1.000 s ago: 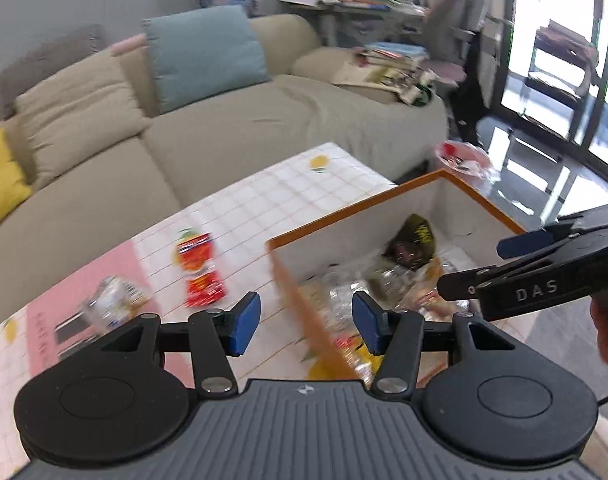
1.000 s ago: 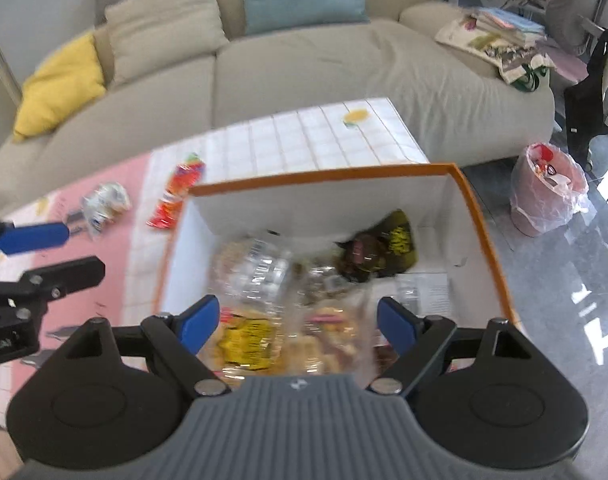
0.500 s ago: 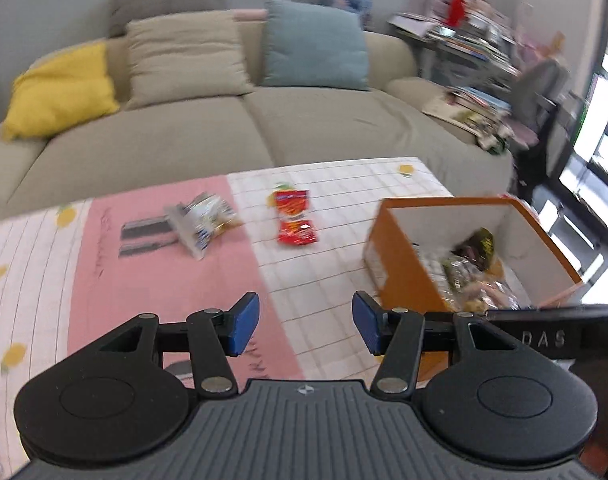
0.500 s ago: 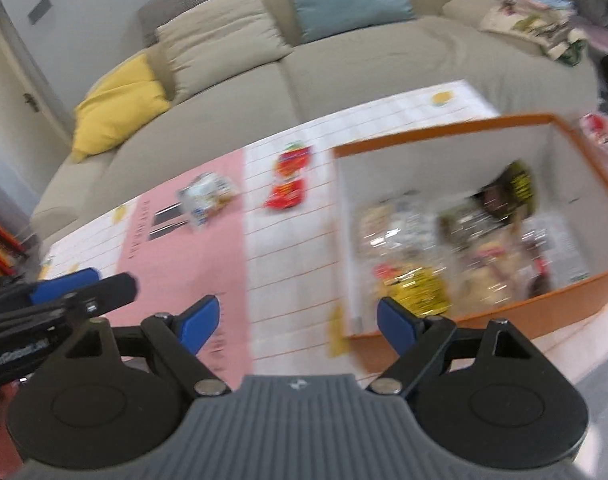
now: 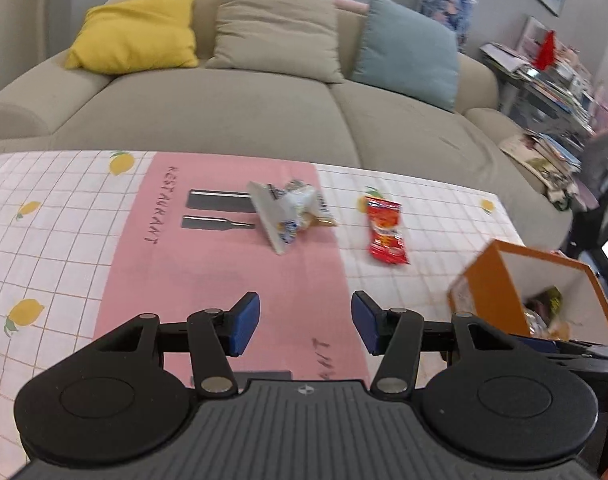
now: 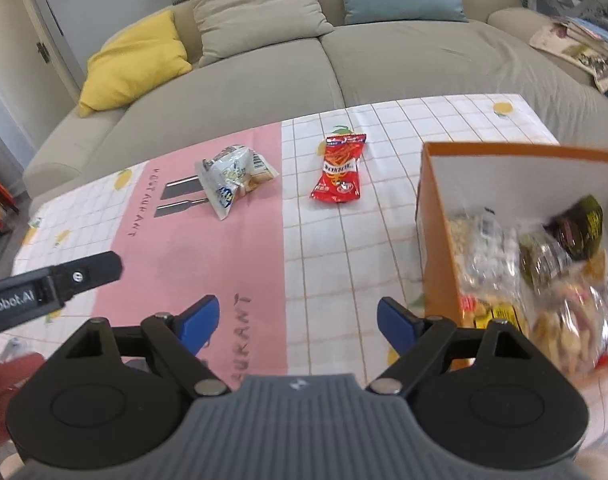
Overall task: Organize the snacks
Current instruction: 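Raise both tools out of the box and move toward the remaining snacks, then grasp the white-blue snack bag with the left tool while the right tool grasps the red packet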
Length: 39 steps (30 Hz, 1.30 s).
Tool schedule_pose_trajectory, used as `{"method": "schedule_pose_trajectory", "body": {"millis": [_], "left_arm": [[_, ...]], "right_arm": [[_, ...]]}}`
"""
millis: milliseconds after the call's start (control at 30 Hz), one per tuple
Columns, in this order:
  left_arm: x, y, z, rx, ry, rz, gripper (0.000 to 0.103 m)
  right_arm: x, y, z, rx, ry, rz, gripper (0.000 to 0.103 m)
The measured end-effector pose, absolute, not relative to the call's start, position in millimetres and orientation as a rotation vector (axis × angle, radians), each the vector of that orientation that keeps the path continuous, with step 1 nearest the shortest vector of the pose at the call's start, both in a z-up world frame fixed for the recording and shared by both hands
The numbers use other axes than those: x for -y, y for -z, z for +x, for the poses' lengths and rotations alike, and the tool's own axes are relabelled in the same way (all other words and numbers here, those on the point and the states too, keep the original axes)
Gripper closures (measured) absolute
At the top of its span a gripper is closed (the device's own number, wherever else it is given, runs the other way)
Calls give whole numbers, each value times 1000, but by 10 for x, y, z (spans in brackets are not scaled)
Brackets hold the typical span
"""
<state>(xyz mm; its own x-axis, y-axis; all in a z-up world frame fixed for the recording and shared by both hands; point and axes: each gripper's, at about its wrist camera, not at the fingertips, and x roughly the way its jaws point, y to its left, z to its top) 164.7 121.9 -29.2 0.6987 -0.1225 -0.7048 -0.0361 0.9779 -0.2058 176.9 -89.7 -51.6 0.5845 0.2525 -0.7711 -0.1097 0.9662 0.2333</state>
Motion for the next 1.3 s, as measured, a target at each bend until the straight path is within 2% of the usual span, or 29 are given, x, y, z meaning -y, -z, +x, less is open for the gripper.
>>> {"method": "schedule_pose_trajectory", "body": {"millis": [600, 700, 767, 867, 1133, 1300], "left_arm": [[-1732, 735, 2667, -803, -52, -217, 41], [-1697, 749, 2788, -766, -4, -157, 40], [-1630, 759, 2885, -773, 42, -104, 32], [-1496, 780, 3004, -742, 101, -47, 27], [-1123, 919, 3416, -735, 274, 178, 27], [-1035, 1133, 3657, -803, 306, 254, 27]], "right_arm": [[345, 988, 2875, -908, -188, 14, 19], [319, 1040, 3023, -893, -181, -6, 19], [313, 1050, 3119, -878, -173, -14, 19], [320, 1053, 3274, -849, -155, -30, 19], [416, 1199, 3706, -865, -102, -50, 19], [490, 1316, 3906, -898, -64, -29, 19]]}}
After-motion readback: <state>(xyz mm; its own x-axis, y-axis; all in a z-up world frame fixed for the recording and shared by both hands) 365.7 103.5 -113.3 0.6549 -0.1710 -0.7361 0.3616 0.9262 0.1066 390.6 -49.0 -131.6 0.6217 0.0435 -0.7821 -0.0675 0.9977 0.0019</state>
